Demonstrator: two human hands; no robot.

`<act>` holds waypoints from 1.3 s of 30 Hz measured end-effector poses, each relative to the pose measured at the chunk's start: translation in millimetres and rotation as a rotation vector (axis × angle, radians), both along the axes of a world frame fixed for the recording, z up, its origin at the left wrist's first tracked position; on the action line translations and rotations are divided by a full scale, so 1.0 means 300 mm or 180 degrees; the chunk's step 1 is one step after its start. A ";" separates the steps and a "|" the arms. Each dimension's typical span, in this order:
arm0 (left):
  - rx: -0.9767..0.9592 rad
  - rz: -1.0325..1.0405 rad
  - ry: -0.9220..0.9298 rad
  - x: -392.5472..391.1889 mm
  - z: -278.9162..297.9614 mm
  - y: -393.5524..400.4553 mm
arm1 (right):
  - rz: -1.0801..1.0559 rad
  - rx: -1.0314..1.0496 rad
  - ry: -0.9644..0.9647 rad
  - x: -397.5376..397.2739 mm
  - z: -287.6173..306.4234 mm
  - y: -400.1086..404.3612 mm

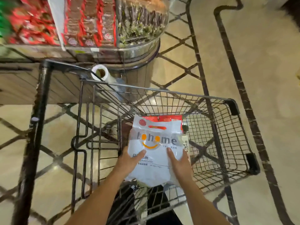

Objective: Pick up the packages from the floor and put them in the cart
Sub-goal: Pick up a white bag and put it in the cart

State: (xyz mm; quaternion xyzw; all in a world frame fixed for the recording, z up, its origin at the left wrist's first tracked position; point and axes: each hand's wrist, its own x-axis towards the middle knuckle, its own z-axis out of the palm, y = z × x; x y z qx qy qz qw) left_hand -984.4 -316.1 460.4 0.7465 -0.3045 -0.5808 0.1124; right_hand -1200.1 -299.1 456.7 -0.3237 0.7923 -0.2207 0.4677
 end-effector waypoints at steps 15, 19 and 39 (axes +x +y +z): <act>0.0226 -0.1332 -0.1275 -0.136 -0.021 -0.007 | 0.0705 0.0982 -0.0514 -0.177 -0.243 -0.098; -0.0290 -0.1567 -0.1478 -0.097 0.079 -0.031 | 0.1052 0.1005 -0.0240 -0.176 -0.133 -0.126; -0.2083 -0.1280 -0.3978 0.710 0.985 0.399 | 0.4029 -0.1791 0.2035 0.690 0.744 -0.196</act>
